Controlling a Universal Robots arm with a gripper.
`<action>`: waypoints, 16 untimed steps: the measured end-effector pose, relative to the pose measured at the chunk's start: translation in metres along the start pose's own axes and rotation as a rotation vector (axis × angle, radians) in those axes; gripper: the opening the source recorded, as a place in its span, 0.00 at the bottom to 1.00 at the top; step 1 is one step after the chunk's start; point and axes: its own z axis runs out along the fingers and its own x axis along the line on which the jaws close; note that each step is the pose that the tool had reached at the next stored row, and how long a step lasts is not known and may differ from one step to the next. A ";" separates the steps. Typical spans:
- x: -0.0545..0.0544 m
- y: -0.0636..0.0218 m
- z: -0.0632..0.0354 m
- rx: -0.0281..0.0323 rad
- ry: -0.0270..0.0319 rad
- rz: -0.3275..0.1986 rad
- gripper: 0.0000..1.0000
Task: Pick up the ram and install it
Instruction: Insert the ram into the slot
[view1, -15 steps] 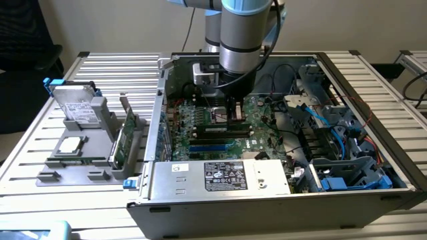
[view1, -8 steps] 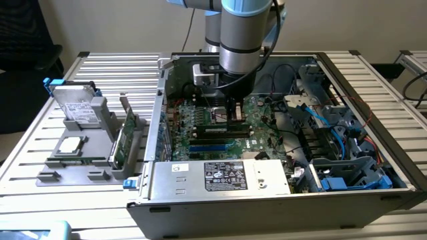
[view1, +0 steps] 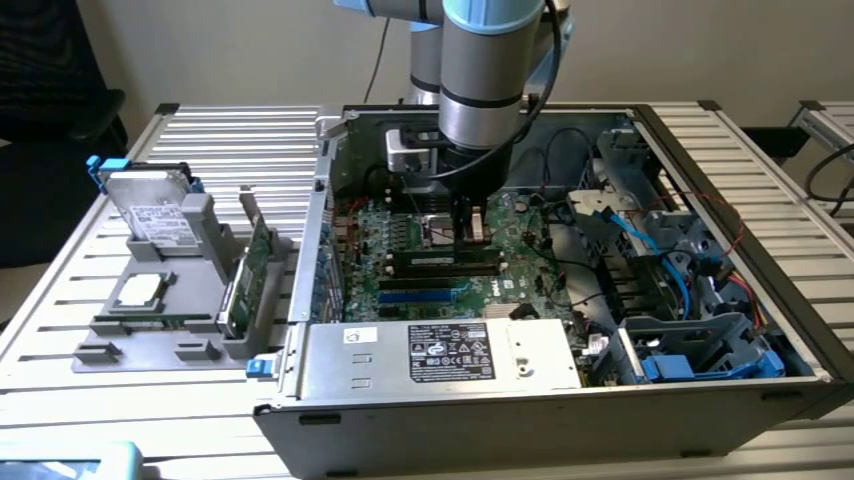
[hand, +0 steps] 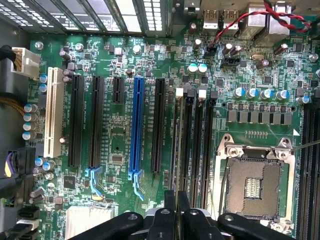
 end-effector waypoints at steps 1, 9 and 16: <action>0.000 0.0000 0.0000 0.0000 0.0000 0.000 0.13; 0.000 -0.0002 0.0003 -0.0001 -0.0004 0.003 0.13; 0.000 -0.0005 0.0006 -0.0001 -0.0006 0.006 0.13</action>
